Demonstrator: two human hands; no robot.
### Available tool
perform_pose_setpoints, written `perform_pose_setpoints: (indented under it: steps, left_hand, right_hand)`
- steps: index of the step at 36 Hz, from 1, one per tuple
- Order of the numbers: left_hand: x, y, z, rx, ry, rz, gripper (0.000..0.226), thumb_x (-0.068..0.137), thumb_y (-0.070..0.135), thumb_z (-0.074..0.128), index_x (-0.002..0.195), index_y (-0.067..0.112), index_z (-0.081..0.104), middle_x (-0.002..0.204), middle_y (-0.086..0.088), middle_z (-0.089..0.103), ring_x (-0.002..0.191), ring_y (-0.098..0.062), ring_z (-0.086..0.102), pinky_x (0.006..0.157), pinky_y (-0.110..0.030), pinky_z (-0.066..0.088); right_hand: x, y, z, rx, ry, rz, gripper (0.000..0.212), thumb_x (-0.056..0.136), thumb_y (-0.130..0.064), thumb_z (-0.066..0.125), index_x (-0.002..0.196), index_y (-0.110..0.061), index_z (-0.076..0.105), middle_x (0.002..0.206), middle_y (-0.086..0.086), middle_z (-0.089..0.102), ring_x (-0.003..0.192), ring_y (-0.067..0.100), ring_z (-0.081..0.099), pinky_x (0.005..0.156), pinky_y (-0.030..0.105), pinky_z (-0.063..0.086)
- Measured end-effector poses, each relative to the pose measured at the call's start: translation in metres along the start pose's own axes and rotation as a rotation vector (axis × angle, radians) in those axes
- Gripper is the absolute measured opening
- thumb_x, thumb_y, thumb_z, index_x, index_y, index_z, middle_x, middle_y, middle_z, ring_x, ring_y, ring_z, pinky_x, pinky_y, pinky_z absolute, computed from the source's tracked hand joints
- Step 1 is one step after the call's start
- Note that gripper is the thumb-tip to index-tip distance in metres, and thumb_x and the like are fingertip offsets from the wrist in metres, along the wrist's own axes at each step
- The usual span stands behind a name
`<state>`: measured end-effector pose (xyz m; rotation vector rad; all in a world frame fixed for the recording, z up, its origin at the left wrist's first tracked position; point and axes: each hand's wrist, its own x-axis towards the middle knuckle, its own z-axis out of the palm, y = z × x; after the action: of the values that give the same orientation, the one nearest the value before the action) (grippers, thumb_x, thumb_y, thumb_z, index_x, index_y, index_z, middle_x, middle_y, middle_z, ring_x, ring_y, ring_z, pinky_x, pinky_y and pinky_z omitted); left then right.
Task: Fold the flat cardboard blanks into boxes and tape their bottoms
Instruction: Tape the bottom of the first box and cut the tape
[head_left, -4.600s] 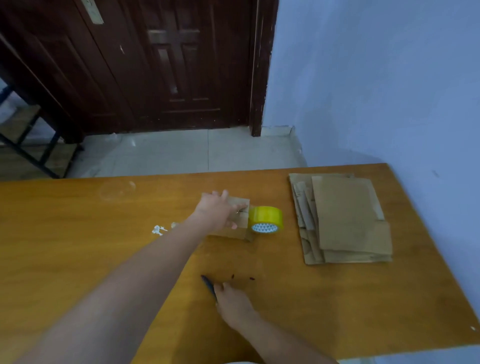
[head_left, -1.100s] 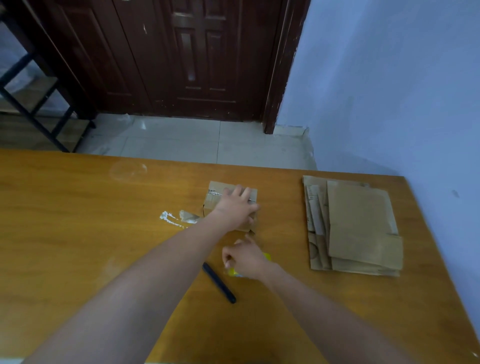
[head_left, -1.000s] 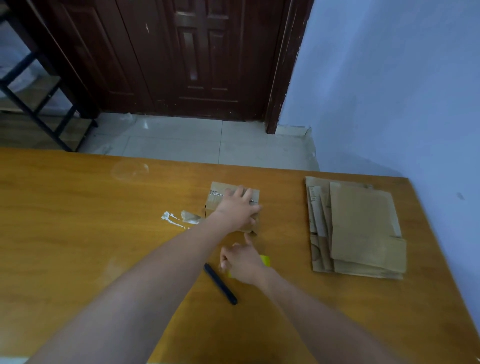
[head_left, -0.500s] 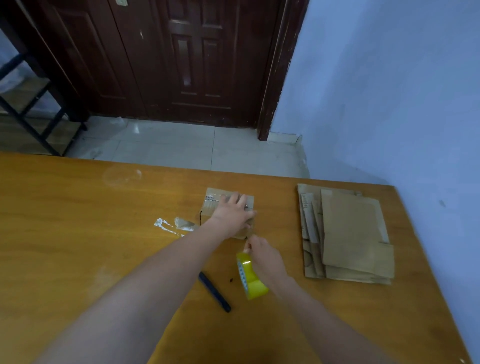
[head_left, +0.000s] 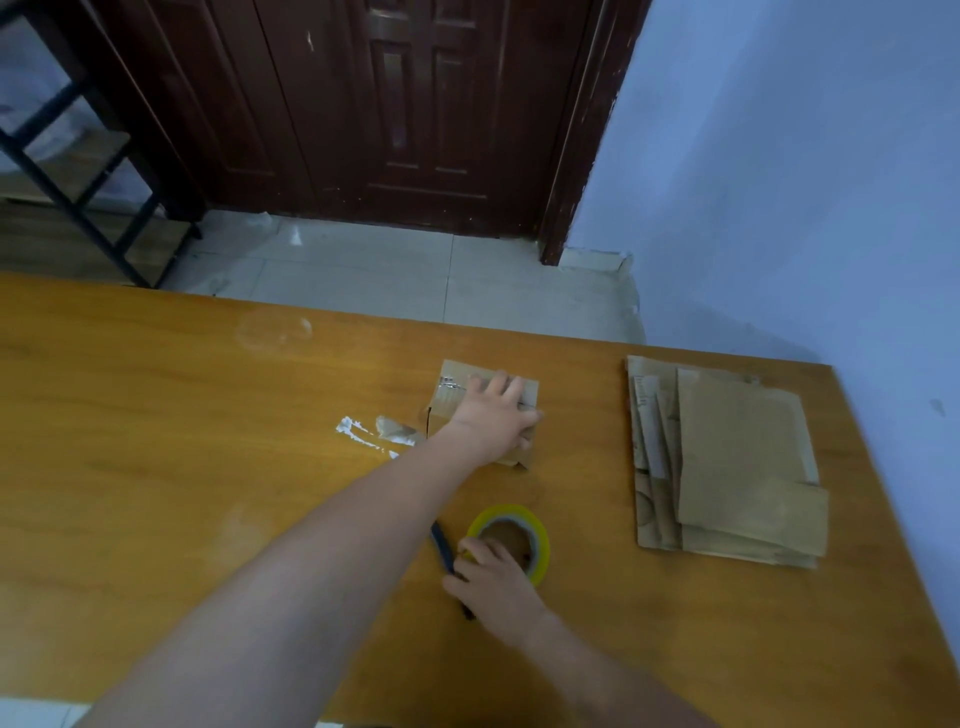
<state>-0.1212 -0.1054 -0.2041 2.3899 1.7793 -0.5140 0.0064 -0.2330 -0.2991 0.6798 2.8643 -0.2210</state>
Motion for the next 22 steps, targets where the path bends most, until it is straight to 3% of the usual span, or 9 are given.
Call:
perform_pose_setpoints:
  steps: [7, 10, 12, 14, 16, 18, 20, 22]
  left_hand:
    - [-0.001, 0.0, 0.002, -0.001, 0.011, 0.004, 0.048, 0.097, 0.047, 0.038, 0.142, 0.035, 0.029, 0.147, -0.016, 0.021, 0.138, -0.036, 0.015, 0.104, -0.054, 0.027]
    - [-0.002, 0.0, 0.004, -0.005, 0.011, 0.004, 0.048, 0.097, 0.047, 0.038, 0.142, 0.035, 0.028, 0.147, -0.016, 0.02, 0.139, -0.036, 0.015, 0.104, -0.054, 0.026]
    - [-0.002, 0.0, 0.005, -0.012, 0.016, -0.002, 0.048, 0.097, 0.047, 0.039, 0.141, 0.034, 0.03, 0.147, -0.016, 0.021, 0.139, -0.036, 0.015, 0.104, -0.055, 0.025]
    - [-0.002, 0.001, 0.006, -0.017, 0.023, -0.005, 0.047, 0.096, 0.047, 0.041, 0.141, 0.034, 0.031, 0.147, -0.017, 0.021, 0.139, -0.037, 0.015, 0.105, -0.055, 0.025]
    - [-0.003, 0.001, 0.006, -0.015, 0.024, -0.003, 0.047, 0.096, 0.046, 0.041, 0.141, 0.034, 0.031, 0.148, -0.017, 0.02, 0.139, -0.037, 0.015, 0.106, -0.055, 0.025]
    - [-0.003, 0.002, 0.006, -0.01, 0.02, -0.002, 0.047, 0.097, 0.046, 0.041, 0.141, 0.034, 0.03, 0.148, -0.017, 0.019, 0.139, -0.037, 0.014, 0.106, -0.055, 0.025]
    - [-0.002, 0.001, 0.006, -0.01, 0.012, -0.003, 0.047, 0.097, 0.046, 0.041, 0.141, 0.034, 0.03, 0.149, -0.017, 0.019, 0.14, -0.037, 0.013, 0.106, -0.056, 0.025]
    - [-0.003, 0.001, 0.006, -0.01, 0.008, -0.001, 0.047, 0.096, 0.046, 0.041, 0.141, 0.034, 0.031, 0.149, -0.016, 0.019, 0.14, -0.037, 0.013, 0.106, -0.056, 0.025]
  right_hand:
    - [0.0, 0.001, -0.007, -0.034, -0.02, -0.064, 0.041, 0.048, -0.022, 0.089, 0.08, -0.028, 0.063, 0.08, -0.01, 0.063, 0.108, 0.02, 0.042, 0.081, 0.032, 0.055]
    - [-0.002, 0.002, -0.002, -0.041, -0.001, -0.06, 0.052, 0.05, -0.024, 0.089, 0.096, -0.028, 0.065, 0.083, -0.01, 0.064, 0.109, 0.021, 0.045, 0.083, 0.032, 0.054]
    - [0.0, 0.0, -0.004, -0.024, -0.072, -0.062, 0.077, 0.062, -0.02, 0.084, 0.13, -0.026, 0.049, 0.096, -0.006, 0.066, 0.114, 0.024, 0.051, 0.088, 0.037, 0.052]
    - [0.001, -0.002, -0.006, -0.078, -0.123, -0.075, 0.081, 0.08, -0.01, 0.069, 0.148, -0.019, 0.025, 0.12, 0.002, 0.058, 0.127, 0.028, 0.043, 0.101, 0.045, 0.042]
    - [0.002, -0.002, -0.004, -0.055, -0.137, -0.074, 0.073, 0.083, -0.008, 0.065, 0.147, -0.014, 0.03, 0.129, 0.005, 0.052, 0.128, 0.027, 0.038, 0.103, 0.044, 0.042]
    - [0.004, -0.002, 0.001, -0.03, -0.153, -0.052, 0.075, 0.071, -0.015, 0.078, 0.138, -0.015, 0.047, 0.122, 0.0, 0.057, 0.117, 0.021, 0.048, 0.091, 0.038, 0.052]
    - [0.003, -0.003, 0.007, 0.029, -0.153, -0.033, 0.077, 0.075, -0.011, 0.074, 0.143, -0.013, 0.038, 0.132, 0.003, 0.052, 0.122, 0.022, 0.047, 0.095, 0.04, 0.049]
    - [0.004, -0.003, 0.006, 0.043, -0.133, -0.03, 0.077, 0.086, -0.002, 0.059, 0.15, -0.011, 0.017, 0.146, 0.008, 0.035, 0.133, 0.026, 0.033, 0.107, 0.045, 0.037]
